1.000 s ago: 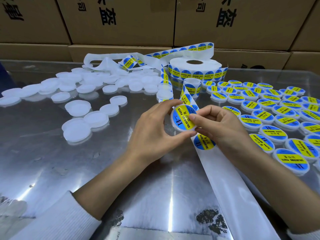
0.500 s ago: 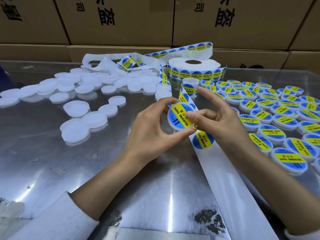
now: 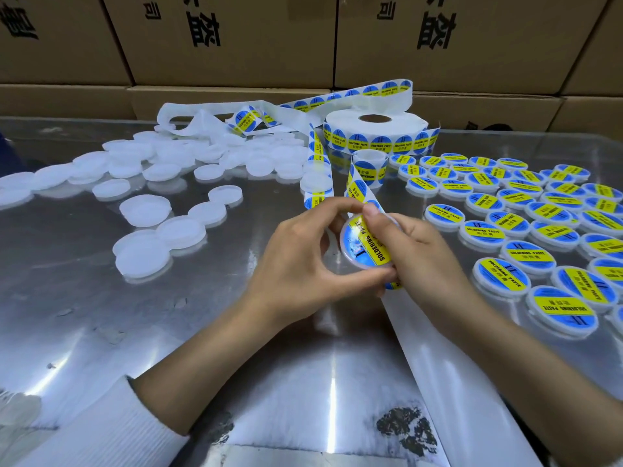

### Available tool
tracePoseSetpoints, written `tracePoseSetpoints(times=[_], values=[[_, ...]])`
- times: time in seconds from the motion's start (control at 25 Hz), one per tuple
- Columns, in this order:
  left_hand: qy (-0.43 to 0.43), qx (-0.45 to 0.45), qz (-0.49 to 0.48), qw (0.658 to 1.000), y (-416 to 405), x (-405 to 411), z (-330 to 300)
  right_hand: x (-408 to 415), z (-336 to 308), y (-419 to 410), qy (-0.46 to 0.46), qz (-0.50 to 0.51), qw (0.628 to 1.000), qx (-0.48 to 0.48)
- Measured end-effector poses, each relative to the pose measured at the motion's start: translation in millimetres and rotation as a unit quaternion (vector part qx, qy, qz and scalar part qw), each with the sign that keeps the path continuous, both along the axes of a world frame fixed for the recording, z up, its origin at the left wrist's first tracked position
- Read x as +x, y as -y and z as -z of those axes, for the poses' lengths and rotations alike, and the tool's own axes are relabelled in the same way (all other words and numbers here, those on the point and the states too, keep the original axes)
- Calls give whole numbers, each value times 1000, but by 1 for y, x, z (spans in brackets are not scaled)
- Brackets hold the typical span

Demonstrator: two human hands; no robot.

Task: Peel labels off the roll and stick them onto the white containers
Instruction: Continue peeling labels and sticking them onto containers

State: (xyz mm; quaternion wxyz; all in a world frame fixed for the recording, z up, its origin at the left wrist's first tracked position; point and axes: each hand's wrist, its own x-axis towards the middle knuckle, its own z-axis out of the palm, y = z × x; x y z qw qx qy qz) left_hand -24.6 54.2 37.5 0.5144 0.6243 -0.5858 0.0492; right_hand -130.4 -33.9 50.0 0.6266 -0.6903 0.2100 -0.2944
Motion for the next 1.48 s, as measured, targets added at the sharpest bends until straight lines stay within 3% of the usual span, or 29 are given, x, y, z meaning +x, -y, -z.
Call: tracePoseSetpoints(times=[0.2, 0.44, 0.76, 0.92, 1.08, 1.16, 1.2, 1.24, 1.32, 1.36, 1.48], values=[[17, 32, 7, 999, 1, -1, 3, 4, 4, 4, -19, 111, 989, 91], [164, 85, 34, 982, 4, 0, 5, 5, 7, 8, 2, 85, 993, 78], [127, -97, 51, 986, 5, -1, 7, 7, 8, 12, 49, 62, 994, 81], [60, -132, 20, 989, 4, -1, 6, 5, 4, 14, 35, 65, 995, 63], [-73, -120, -43, 989, -1, 15, -2, -1, -2, 25, 31, 130, 986, 101], [-36, -25, -166, 985, -6, 43, -3, -7, -4, 38, 18, 189, 977, 97], [6, 80, -259, 963, -10, 61, -2, -10, -3, 45, 7, 217, 972, 86], [21, 210, -344, 915, -18, 79, 1, -12, -1, 51, -7, 239, 968, 73], [-44, 402, -435, 804, -34, 107, 6, -15, 4, 63, -58, 263, 963, 31], [-87, 443, -448, 772, -43, 117, 9, -16, 8, 68, -97, 264, 960, -1], [-136, 467, -441, 754, -56, 137, 16, -16, 20, 77, -214, 248, 938, -116]])
